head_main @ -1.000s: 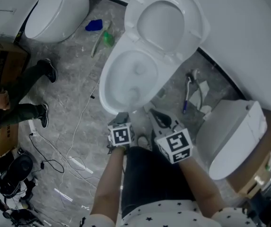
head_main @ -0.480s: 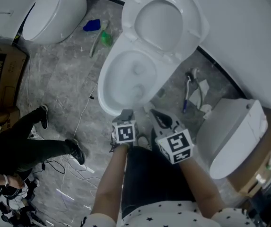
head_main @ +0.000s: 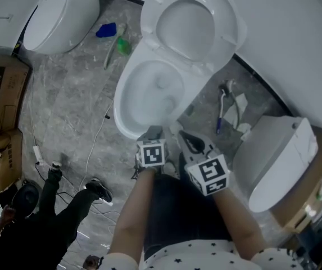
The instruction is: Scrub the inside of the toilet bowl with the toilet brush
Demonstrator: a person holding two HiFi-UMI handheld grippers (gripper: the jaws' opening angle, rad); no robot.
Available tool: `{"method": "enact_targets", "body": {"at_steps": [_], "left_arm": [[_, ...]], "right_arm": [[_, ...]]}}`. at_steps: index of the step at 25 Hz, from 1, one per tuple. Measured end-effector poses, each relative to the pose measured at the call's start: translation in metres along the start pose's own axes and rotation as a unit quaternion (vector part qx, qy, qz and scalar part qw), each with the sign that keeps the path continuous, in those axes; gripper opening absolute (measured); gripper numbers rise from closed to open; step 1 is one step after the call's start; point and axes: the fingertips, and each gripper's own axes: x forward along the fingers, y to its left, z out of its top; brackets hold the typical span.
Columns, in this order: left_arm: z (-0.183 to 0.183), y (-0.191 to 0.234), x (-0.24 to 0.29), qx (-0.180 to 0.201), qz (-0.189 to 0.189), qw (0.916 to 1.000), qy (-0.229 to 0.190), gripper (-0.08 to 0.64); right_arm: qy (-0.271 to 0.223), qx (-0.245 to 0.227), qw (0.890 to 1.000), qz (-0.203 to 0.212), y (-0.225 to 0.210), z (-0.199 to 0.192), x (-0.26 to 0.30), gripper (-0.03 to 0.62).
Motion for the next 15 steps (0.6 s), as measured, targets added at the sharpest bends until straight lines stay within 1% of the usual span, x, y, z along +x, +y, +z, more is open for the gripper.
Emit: {"method": "enact_targets", "body": {"at_steps": [15], "left_arm": [[0.036,-0.016,0.018,0.010,-0.017,0.9998,-0.008,0.153]], "right_arm": [[0.007,0.006,1.000,-0.003,-0.020,-0.004,0.004,0.006]]}}
